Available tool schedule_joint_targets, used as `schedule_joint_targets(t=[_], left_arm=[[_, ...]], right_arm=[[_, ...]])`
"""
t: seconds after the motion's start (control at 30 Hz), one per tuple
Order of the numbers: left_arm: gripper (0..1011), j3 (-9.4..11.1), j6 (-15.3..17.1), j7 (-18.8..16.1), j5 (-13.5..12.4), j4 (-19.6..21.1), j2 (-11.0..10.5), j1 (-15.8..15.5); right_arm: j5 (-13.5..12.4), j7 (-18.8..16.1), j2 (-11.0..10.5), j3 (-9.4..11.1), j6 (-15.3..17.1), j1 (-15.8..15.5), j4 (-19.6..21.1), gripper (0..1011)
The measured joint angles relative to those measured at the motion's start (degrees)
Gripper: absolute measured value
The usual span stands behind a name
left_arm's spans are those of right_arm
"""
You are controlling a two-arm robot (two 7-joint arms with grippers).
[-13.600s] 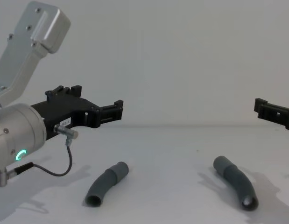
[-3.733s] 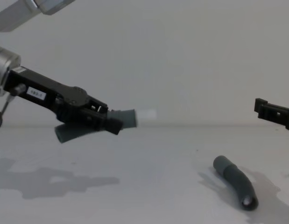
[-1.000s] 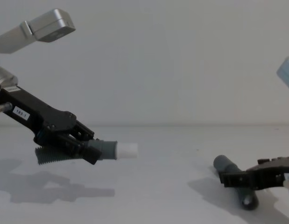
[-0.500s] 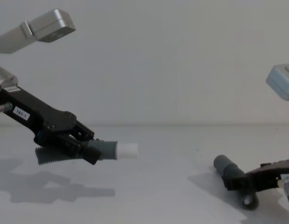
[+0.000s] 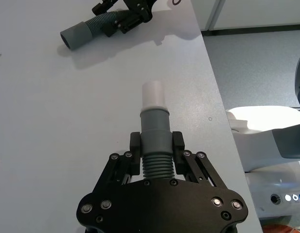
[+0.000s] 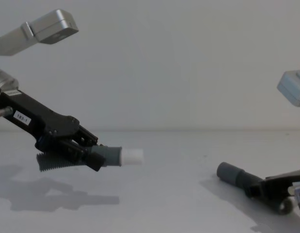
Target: Use both hands to pick up one end of the pipe from the table, align the ends, and insert them.
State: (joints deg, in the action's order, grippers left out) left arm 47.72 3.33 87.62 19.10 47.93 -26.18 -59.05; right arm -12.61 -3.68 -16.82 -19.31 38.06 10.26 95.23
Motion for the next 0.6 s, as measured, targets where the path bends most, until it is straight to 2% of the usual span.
schedule_joint_targets(t=[0.07, 0.1, 0.13, 0.17, 0.23, 0.4, 0.6], left_arm=[[351, 0.0, 0.0, 0.0, 0.0, 0.0, 0.0, 0.0], [351, 0.0, 0.0, 0.0, 0.0, 0.0, 0.0, 0.0], [351, 0.0, 0.0, 0.0, 0.0, 0.0, 0.0, 0.0], [351, 0.0, 0.0, 0.0, 0.0, 0.0, 0.0, 0.0], [351, 0.0, 0.0, 0.0, 0.0, 0.0, 0.0, 0.0], [351, 0.0, 0.0, 0.0, 0.0, 0.0, 0.0, 0.0], [351, 0.0, 0.0, 0.0, 0.0, 0.0, 0.0, 0.0]], right_arm=[[0.0, 0.0, 0.2, 0.1, 0.1, -0.1, 0.0, 478], [0.0, 0.0, 0.2, 0.2, 0.1, -0.1, -0.1, 478], [0.0, 0.0, 0.2, 0.2, 0.1, -0.1, -0.1, 413], [0.0, -0.1, 0.3, 0.2, 0.1, -0.1, -0.1, 401], [0.0, -0.3, 0.3, 0.3, -0.1, -0.1, -0.1, 310], [0.0, -1.8, -0.2, 0.2, -1.7, -0.1, -0.4, 240], [0.2, -4.4, -1.4, -0.3, -4.9, 0.3, -0.8, 232]])
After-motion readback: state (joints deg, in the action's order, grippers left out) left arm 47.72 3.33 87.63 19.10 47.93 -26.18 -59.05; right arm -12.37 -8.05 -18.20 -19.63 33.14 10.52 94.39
